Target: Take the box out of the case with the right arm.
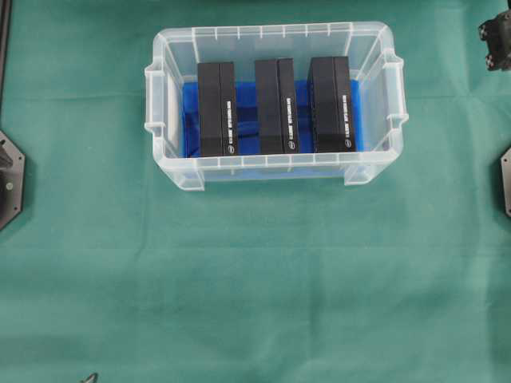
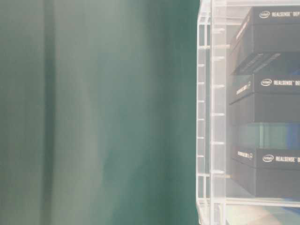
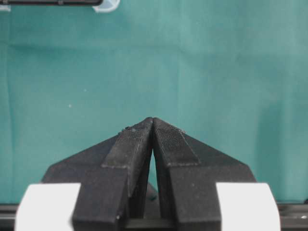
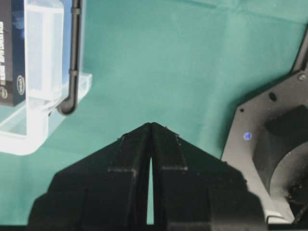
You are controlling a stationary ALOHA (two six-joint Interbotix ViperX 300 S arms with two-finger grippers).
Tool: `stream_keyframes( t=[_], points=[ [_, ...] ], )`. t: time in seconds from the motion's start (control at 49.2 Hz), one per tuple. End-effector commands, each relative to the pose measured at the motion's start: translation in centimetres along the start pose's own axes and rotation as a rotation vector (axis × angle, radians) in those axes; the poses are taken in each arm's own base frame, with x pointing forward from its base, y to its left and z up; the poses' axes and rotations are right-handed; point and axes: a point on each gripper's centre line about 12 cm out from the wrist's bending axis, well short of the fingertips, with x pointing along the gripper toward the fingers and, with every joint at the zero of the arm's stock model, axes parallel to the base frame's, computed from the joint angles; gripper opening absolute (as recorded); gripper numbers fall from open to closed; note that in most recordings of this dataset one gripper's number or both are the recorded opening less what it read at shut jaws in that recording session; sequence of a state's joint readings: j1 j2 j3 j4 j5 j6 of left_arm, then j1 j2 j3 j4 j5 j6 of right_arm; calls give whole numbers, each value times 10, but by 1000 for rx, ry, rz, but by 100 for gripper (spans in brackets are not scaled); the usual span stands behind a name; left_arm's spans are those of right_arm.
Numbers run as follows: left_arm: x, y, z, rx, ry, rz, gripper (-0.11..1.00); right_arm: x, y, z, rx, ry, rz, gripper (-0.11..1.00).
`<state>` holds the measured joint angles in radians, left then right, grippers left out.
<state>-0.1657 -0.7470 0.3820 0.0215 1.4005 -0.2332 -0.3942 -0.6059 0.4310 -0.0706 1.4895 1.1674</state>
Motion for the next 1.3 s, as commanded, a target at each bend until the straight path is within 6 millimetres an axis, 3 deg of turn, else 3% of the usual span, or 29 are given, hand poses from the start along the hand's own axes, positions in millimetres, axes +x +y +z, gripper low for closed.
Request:
stream_keyframes(
  t=[0.0, 0.102, 0.345, 0.426, 0.955, 1.279],
  points=[
    [-7, -2, 5, 2, -25, -7, 0, -2, 2, 1, 4, -9, 23, 0],
    [-7, -1, 5, 1, -25, -6, 0, 1, 1, 1, 10, -7, 12, 11],
    [-7, -2, 5, 2, -23, -8, 0, 5, 1, 3, 37, -10, -26, 82],
    [-7, -2, 5, 1, -24, -7, 0, 6, 1, 3, 37, -7, -33, 95],
    [-7, -2, 5, 2, -22, -6, 0, 10, 10, 6, 58, -4, -28, 96],
    [-7, -1, 4, 2, -21, -5, 0, 26, 71, 8, 23, 10, 11, 96]
  ],
)
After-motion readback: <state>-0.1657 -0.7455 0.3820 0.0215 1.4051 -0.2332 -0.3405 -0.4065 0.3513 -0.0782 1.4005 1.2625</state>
